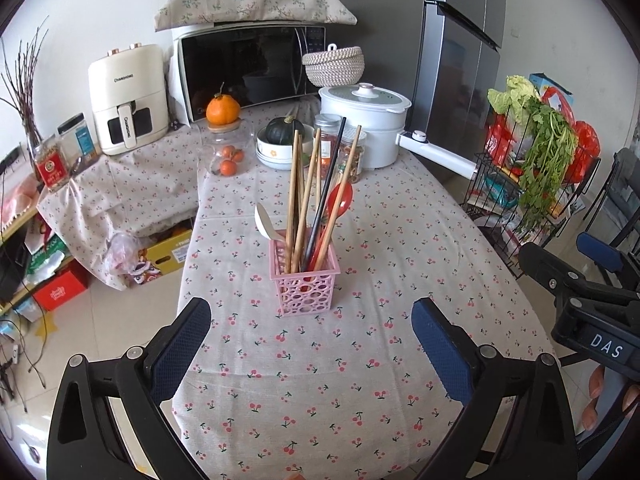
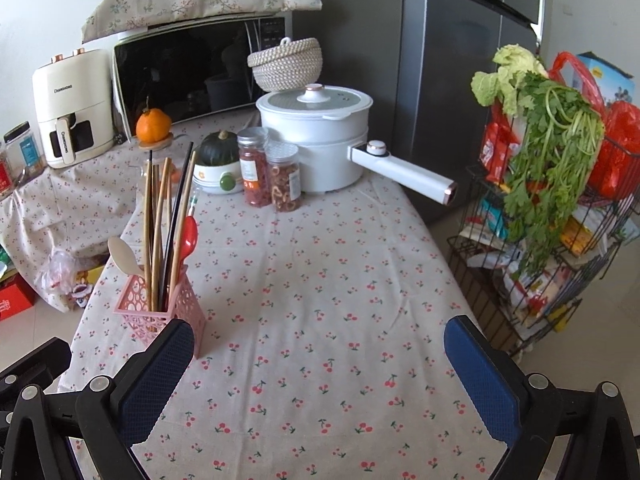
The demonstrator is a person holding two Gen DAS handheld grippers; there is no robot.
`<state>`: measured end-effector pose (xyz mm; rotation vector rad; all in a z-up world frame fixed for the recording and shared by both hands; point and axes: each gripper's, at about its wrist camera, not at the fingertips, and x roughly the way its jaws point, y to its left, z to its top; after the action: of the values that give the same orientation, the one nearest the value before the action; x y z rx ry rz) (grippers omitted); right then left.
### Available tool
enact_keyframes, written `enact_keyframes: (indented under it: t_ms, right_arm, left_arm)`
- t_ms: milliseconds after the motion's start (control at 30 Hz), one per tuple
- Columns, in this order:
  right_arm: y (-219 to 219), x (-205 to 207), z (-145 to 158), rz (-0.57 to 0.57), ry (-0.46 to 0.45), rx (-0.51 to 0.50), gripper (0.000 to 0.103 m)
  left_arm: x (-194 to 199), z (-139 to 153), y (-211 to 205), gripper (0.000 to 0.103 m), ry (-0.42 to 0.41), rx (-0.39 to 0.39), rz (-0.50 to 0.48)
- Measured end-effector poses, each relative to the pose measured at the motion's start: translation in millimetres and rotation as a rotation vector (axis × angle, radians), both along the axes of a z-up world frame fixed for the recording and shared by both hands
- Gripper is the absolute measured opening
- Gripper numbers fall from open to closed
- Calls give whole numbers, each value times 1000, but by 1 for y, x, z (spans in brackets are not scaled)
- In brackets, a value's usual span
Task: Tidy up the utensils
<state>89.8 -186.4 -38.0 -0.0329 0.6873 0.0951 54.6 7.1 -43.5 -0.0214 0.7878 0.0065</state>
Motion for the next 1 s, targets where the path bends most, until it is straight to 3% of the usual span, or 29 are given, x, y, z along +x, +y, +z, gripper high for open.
enact_keyframes:
  t_ms: [1000]
  right_arm:
    - [-6, 4, -13, -18, 49, -3, 103]
  left_arm:
    - [2, -8, -5, 102, 21, 19, 2]
